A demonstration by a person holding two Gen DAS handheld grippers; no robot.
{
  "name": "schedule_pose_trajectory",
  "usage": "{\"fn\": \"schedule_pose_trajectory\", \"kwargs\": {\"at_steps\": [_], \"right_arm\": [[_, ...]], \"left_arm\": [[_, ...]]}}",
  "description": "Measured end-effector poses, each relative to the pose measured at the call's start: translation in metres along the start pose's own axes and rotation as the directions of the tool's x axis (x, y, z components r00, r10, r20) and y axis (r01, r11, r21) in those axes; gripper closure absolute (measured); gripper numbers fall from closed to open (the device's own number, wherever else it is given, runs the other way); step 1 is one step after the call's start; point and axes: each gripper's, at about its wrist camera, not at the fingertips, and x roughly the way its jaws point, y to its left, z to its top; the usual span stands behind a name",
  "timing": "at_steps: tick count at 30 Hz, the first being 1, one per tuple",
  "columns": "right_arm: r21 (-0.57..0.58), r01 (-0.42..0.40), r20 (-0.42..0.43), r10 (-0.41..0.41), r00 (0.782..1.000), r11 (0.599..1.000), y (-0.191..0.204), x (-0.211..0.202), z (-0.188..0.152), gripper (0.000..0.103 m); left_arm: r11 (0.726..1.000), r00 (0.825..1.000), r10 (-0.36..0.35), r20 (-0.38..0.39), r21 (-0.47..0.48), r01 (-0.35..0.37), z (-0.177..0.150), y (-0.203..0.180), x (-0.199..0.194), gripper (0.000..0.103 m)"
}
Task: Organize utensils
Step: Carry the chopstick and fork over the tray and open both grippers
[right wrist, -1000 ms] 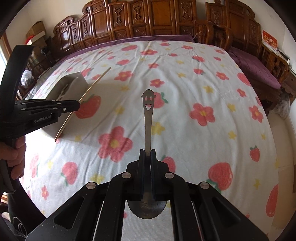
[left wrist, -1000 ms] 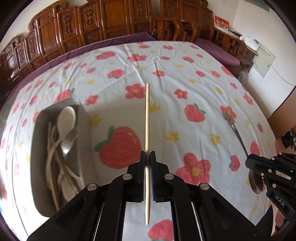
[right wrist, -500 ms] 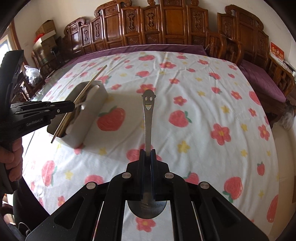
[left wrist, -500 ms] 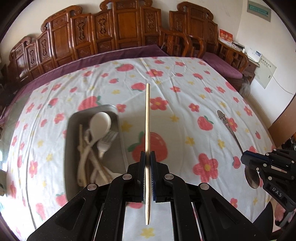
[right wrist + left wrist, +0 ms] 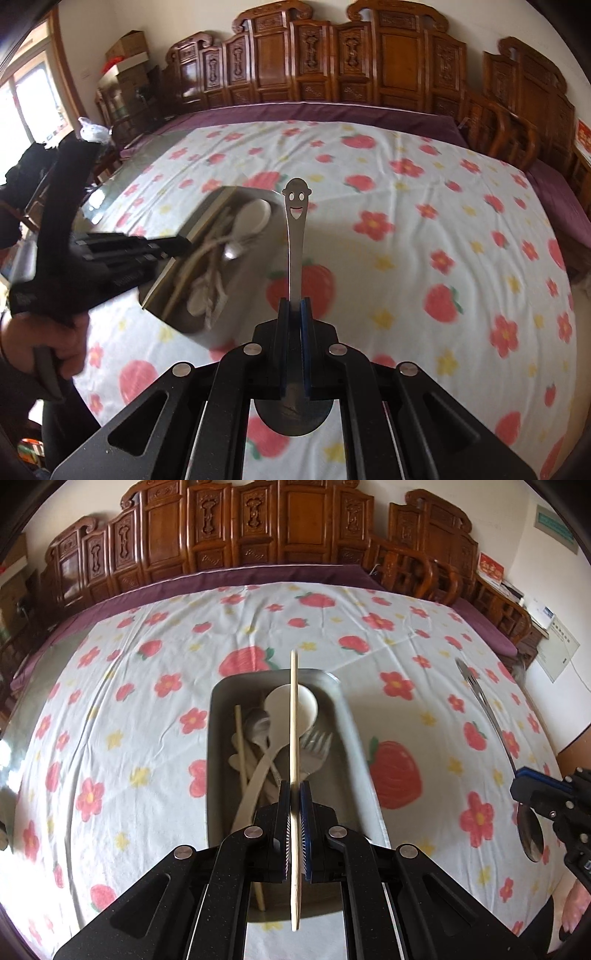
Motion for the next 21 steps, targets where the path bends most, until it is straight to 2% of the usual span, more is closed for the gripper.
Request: {"fn": "schedule_pose_trajectory", "kwargs": {"at_steps": [4,6,11,21], "right_arm": [[-0.012,-0.035,-0.004,0.035,0.999,0.999,0.019,0.015,0.018,0.096],[-0.008,-0.065,-0.008,0.065,0.998,0.998,0.028,0.024,0.028,0.096],[0.010,-0.125,-0.028,0.126,0.992,0.992,0.052,0.054,0.044,0.096],[0.022,-0.148,-0.050,0.149,0.988,0.989,0.079,0.093,0.050,0.096]], "left_arm": [[1.000,1.000,0.000,0.000,-0.016,0.000,-0.002,0.012,0.001,0.095],[1.000,1.000,0.008,0.011,-0.024,-0.007,-0.004,0.018,-0.003,0.089],[0.999,0.999,0.026,0.034,-0.034,-0.025,-0.010,0.035,-0.018,0.089],[0.996,0.995,0.071,0.075,-0.055,-0.067,-0.024,0.062,-0.049,0.089]]}}
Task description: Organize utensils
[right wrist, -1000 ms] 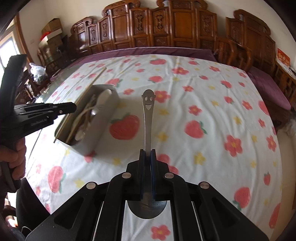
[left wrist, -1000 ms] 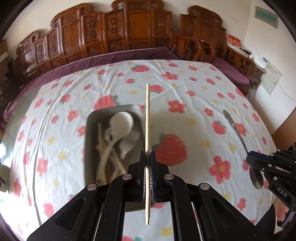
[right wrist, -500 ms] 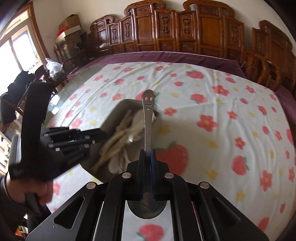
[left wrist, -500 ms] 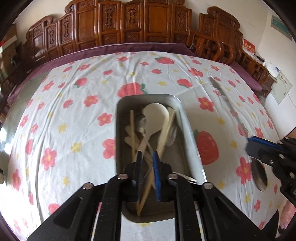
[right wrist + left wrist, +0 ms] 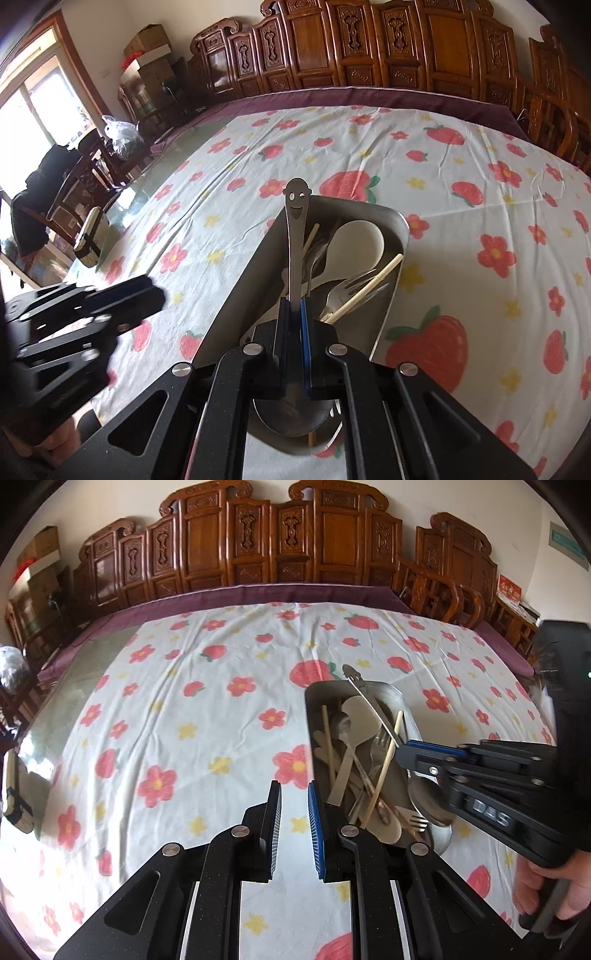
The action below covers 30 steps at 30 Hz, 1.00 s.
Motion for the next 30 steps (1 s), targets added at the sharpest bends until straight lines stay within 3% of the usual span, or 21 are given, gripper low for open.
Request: {"fn": "schedule_pose_trajectory", "kwargs": {"at_steps": [8,14,18,21,22,24,28,30], "right_arm": [[-0.007,0.002,0.032,-0.002,0.999,1.000,0.002,-0.005,-0.001,0.090],[-0.019,0.023,0.080,-0.021,0.997,1.000,-0.001,-0.041,-0.019,0.090],[-0.029,0.059,0.136,-0.055,0.989,0.998,-0.004,-0.081,-0.043,0.088],[-0.025,0.078,0.177,-0.073,0.982,0.997,-0.008,-0.112,-0.064,0.077],[-0.021,0.085,0.190,-0.079,0.979,0.996,-0.009,-0.121,-0.071,0.073],[-0.019,0.100,0.217,-0.094,0.972,0.995,-0.012,-0.141,-0.086,0.067],[0.013,0.135,0.254,-0.134,0.958,0.991,-0.019,-0.171,-0.111,0.036],[0.034,0.153,0.270,-0.156,0.950,0.988,-0.022,-0.185,-0.123,0.025]], "left_arm": [[1.000,0.999,0.025,0.041,0.003,-0.025,-0.009,0.003,-0.030,0.089],[0.999,0.997,0.031,0.075,0.010,-0.032,-0.018,-0.006,-0.055,0.087],[1.000,0.995,0.021,0.102,0.016,-0.023,-0.027,-0.018,-0.071,0.075],[1.000,0.993,0.009,0.115,0.019,-0.011,-0.034,-0.028,-0.080,0.071],[1.000,0.993,0.005,0.122,0.021,-0.008,-0.037,-0.031,-0.084,0.058],[1.000,0.988,0.001,0.154,0.029,-0.006,-0.043,-0.041,-0.094,0.041],[0.999,0.984,-0.010,0.178,0.040,0.003,-0.053,-0.057,-0.108,0.021],[0.999,0.982,-0.024,0.186,0.045,0.016,-0.060,-0.066,-0.115,0.017]]}}
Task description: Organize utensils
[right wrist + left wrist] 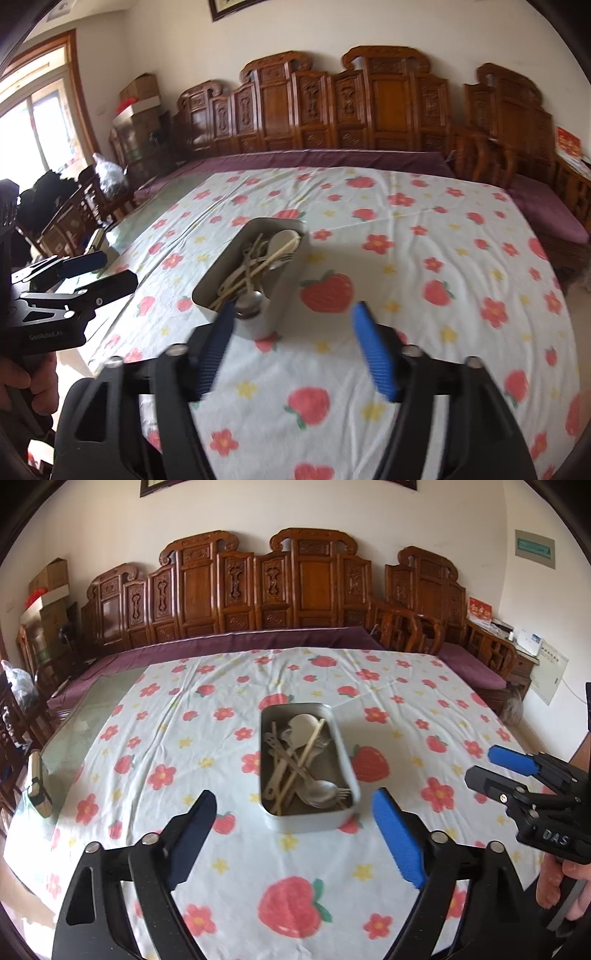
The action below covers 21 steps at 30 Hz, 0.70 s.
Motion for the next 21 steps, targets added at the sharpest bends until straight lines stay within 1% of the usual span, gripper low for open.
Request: {"fn": "schedule_pose_trajectory", "kwargs": {"at_steps": [1,4,6,13,21], "right_arm": [[0.008,0.011,0.007,-0.011,1.000,1.000,-0.002,-0.007,-0.003,0.020],[0.032,0.038,0.032,-0.039,0.999,0.999,-0.009,-0.028,-0.012,0.007],[0.041,0.065,0.048,-0.067,0.997,0.997,-0.011,-0.041,-0.016,0.003],[0.078,0.103,0.096,-0.110,0.989,0.992,-0.024,-0.077,-0.018,0.003],[0.082,0.124,0.200,-0.138,0.970,0.989,-0.020,-0.129,-0.006,0.003]], "left_arm": [[1.000,1.000,-0.004,0.001,0.001,0.004,-0.002,-0.004,-0.003,0.013],[1.000,1.000,-0.012,0.012,0.000,0.012,-0.004,-0.013,-0.011,0.008],[1.000,1.000,-0.010,0.022,0.005,0.010,-0.004,-0.018,-0.018,0.008],[1.000,0.998,-0.004,0.067,0.012,0.003,0.002,-0.032,-0.044,0.008],[1.000,0.989,-0.006,0.148,0.027,0.002,0.019,-0.047,-0.086,0.008]]}}
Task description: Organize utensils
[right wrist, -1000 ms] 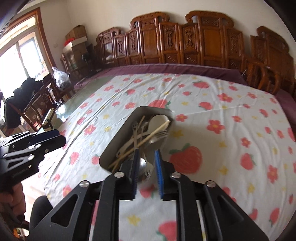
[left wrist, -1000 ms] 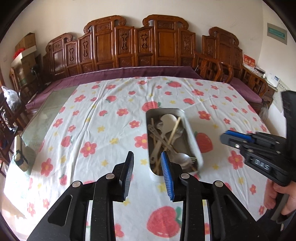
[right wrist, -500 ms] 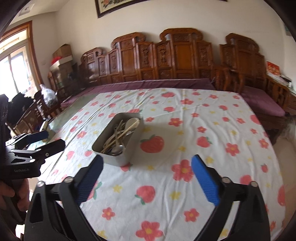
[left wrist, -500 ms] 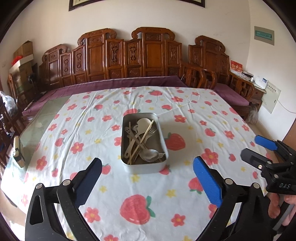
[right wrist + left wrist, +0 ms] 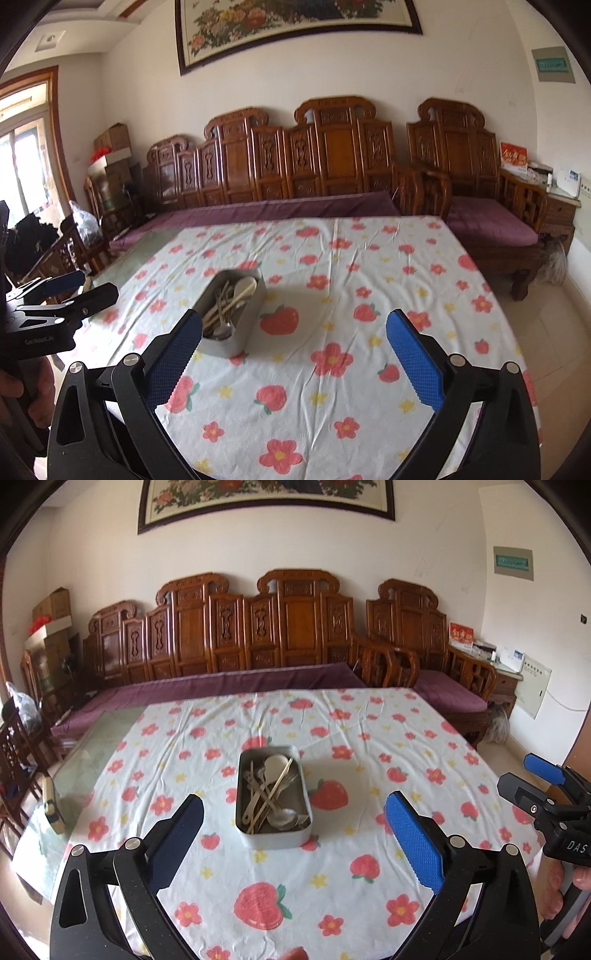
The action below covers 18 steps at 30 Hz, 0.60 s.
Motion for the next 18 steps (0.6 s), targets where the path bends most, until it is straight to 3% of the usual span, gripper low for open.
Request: {"fn": "schedule_pose_trajectory", "kwargs": {"at_steps": [11,18], "right_arm": [[-0.036,0.032,0.129,-0.027,0.991,0.999,0.012,-0.053,0.026,0.003],[-0.047,0.038,0.150,-0.030,0.988,0.998,0.017,-0.065,0.027,0.003]], "left_arm": [[1.000,0.997,0.008,0.076,-0.030,-0.006,0.015,-0.006,-0.039,0.008],[1.000,0.995,0.011,0.096,-0.024,-0.009,0.016,-0.008,-0.044,0.008]]}}
